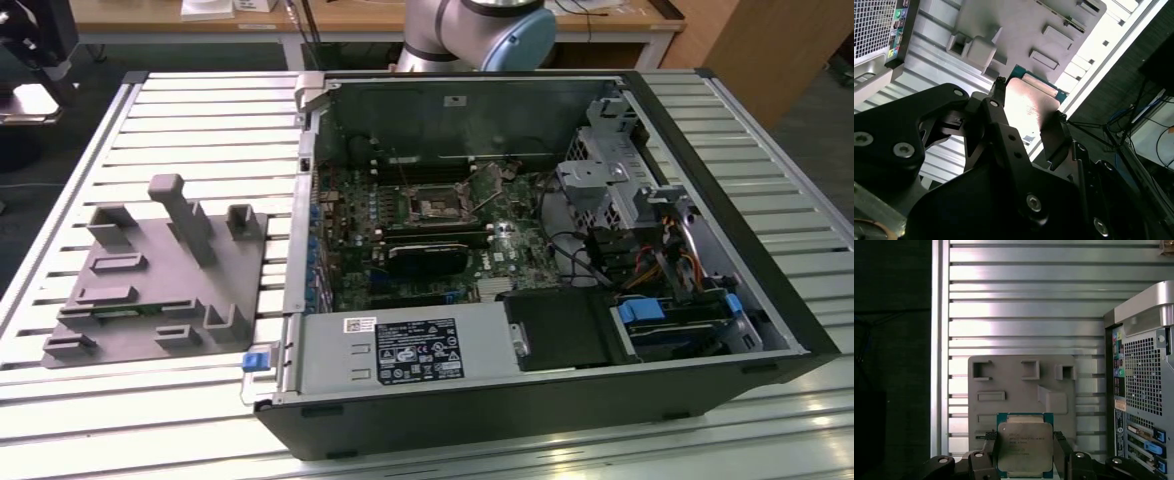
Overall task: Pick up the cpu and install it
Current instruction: 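Pick up the cpu and move it towards the insertion slot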
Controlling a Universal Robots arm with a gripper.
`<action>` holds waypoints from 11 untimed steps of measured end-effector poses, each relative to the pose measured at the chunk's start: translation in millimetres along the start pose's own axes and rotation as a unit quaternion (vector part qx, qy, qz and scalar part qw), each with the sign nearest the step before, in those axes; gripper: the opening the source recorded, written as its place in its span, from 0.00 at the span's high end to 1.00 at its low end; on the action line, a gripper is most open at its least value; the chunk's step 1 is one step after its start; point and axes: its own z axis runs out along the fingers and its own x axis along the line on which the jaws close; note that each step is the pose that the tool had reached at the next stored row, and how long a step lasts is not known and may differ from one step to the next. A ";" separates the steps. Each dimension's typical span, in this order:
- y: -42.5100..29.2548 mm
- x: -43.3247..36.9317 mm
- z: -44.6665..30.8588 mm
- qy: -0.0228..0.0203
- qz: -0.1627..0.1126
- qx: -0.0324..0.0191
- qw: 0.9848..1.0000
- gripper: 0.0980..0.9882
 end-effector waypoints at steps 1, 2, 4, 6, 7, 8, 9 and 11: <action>0.1 -1.6 0.0 0.000 0.000 0.000 1.000 0.51; 0.1 -3.1 0.1 0.000 0.000 0.000 1.000 0.51; 0.1 -4.7 0.1 0.000 0.000 0.000 1.000 0.51; 0.2 -6.4 0.1 0.000 0.000 0.000 1.000 0.51; 0.2 -7.3 0.1 0.000 0.000 0.000 1.000 0.51; 0.2 -8.3 0.1 0.000 0.000 0.000 1.000 0.51; 0.3 -9.2 0.1 0.000 0.000 0.000 1.000 0.51; 0.3 -11.1 0.2 0.000 0.000 0.000 1.000 0.51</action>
